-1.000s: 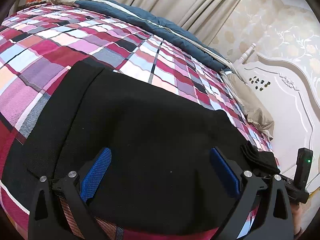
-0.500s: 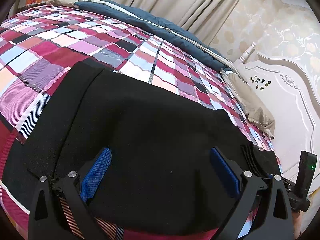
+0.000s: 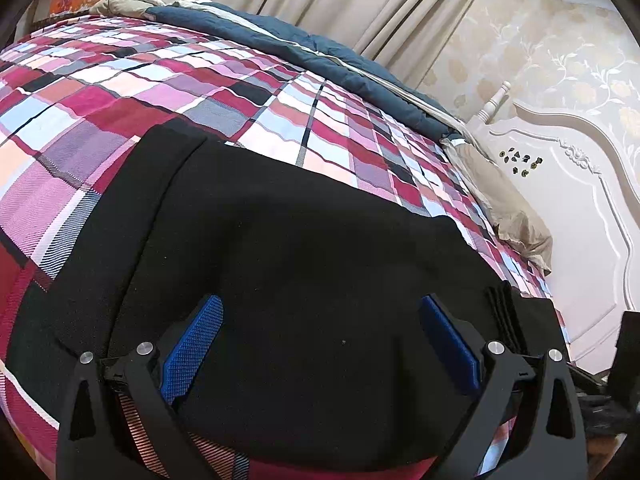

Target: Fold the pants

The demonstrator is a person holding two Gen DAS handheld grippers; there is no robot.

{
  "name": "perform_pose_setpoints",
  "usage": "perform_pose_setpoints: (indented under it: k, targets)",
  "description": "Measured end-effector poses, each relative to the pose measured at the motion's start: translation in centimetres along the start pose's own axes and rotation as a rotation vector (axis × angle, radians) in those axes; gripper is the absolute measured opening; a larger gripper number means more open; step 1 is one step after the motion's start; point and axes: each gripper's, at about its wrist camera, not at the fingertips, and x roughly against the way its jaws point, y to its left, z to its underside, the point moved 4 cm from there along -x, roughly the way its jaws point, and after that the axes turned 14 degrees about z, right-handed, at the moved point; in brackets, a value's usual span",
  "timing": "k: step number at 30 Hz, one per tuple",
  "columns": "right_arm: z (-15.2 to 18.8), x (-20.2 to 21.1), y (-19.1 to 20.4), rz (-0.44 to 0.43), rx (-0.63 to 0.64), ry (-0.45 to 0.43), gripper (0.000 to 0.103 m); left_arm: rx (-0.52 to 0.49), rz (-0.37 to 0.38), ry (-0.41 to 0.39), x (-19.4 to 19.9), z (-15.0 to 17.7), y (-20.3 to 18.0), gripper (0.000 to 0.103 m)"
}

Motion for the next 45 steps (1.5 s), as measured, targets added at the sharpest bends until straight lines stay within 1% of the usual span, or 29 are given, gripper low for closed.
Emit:
perform_pose_setpoints:
  k: [2,4,5,6,7,8,9,10,11,12,13,15,17,18,19,20,21,24,27,30,31,32,33,34,35,36,39,42,45]
  targets:
    - [-0.1,2.1,-2.7,-0.044,-0.096,-0.021,0.076,-0.003,0.002,0.002,0.0,0.1,0.0,0.097]
    - [-0.1,4.2,-6.2,-0.042,-0.189,-0.052,0.079,-0.01,0.003,0.003,0.0,0.1,0.0,0.097]
    - [0.1,5.9,-9.4,-0.015,-0.264,-0.084,0.08,-0.015,0.002,0.004,0.0,0.2,0.0,0.097]
    - [0.3,6.8,-11.3,0.007,-0.308,-0.104,0.082,-0.017,0.001,0.003,0.0,0.2,0.0,0.097]
    - [0.6,7.8,-13.8,0.039,-0.367,-0.128,0.083,-0.021,-0.001,0.002,-0.1,0.3,-0.1,0.097]
    - [1.2,8.8,-17.0,0.085,-0.451,-0.146,0.084,-0.023,-0.003,0.001,-0.1,0.3,-0.1,0.097]
    - [2.0,9.3,-19.8,0.11,-0.531,-0.154,0.085,-0.025,-0.006,-0.001,-0.1,0.3,-0.1,0.097]
    - [2.8,9.6,-21.9,0.112,-0.604,-0.163,0.085,-0.026,-0.008,-0.003,-0.1,0.4,-0.1,0.097]
    - [3.9,9.3,-24.4,0.09,-0.687,-0.159,0.085,-0.027,-0.01,-0.005,-0.1,0.4,-0.2,0.097]
    - [4.6,8.7,-25.6,0.068,-0.733,-0.144,0.085,-0.029,-0.012,-0.007,-0.1,0.4,-0.2,0.097]
    - [5.2,8.0,-26.5,0.042,-0.765,-0.126,0.085,-0.031,-0.014,-0.007,-0.2,0.4,-0.2,0.097]
    - [6.2,6.2,-27.0,-0.052,-0.808,-0.095,0.085,-0.033,-0.018,-0.004,-0.2,0.4,-0.2,0.097]
    - [6.5,4.9,-26.7,-0.116,-0.824,-0.076,0.085,-0.033,-0.019,0.0,-0.2,0.5,-0.2,0.097]
    - [6.5,4.4,-26.4,-0.12,-0.816,-0.071,0.084,-0.03,-0.019,0.002,-0.2,0.4,-0.2,0.097]
    - [6.4,4.3,-26.0,-0.1,-0.792,-0.073,0.083,-0.028,-0.02,0.003,-0.2,0.4,-0.2,0.097]
    - [6.3,4.2,-25.7,-0.09,-0.773,-0.072,0.075,-0.026,-0.021,0.003,-0.2,0.4,-0.2,0.097]
    - [6.3,3.9,-25.4,-0.082,-0.756,-0.066,0.059,-0.025,-0.023,0.004,-0.2,0.4,-0.2,0.097]
    - [6.7,2.9,-25.3,-0.037,-0.72,-0.046,0.035,-0.031,-0.034,0.005,-0.3,0.5,-0.3,0.097]
    - [7.0,2.7,-25.3,-0.027,-0.68,-0.061,0.031,-0.04,-0.043,0.005,-0.4,0.6,-0.4,0.097]
    - [7.0,2.7,-25.1,-0.039,-0.668,-0.058,0.032,-0.04,-0.043,0.004,-0.4,0.6,-0.4,0.097]
    - [6.8,2.9,-25.0,-0.06,-0.667,-0.046,0.033,-0.038,-0.041,0.003,-0.4,0.6,-0.4,0.097]
    - [6.3,2.9,-25.2,-0.084,-0.677,-0.036,0.038,-0.038,-0.04,0.003,-0.4,0.6,-0.4,0.097]
    - [6.2,3.3,-25.8,-0.108,-0.685,-0.033,0.045,-0.038,-0.039,0.005,-0.4,0.6,-0.4,0.097]
    - [5.8,3.5,-26.3,-0.122,-0.687,-0.042,0.05,-0.038,-0.039,0.004,-0.4,0.6,-0.3,0.097]
    - [5.0,4.0,-26.7,-0.126,-0.685,-0.064,0.061,-0.038,-0.039,0.004,-0.4,0.6,-0.4,0.097]
    - [4.2,4.4,-27.1,-0.126,-0.686,-0.077,0.068,-0.038,-0.04,0.003,-0.4,0.6,-0.4,0.097]
    - [1.6,3.6,-28.6,-0.16,-0.702,-0.089,0.07,-0.039,-0.043,0.0,-0.4,0.6,-0.4,0.097]
    - [-0.5,1.3,-30.0,-0.179,-0.724,-0.047,0.072,-0.039,-0.041,-0.002,-0.3,0.5,-0.3,0.097]
    - [-1.9,-0.9,-30.7,-0.147,-0.719,-0.012,0.072,-0.04,-0.039,-0.001,-0.4,0.4,-0.4,0.097]
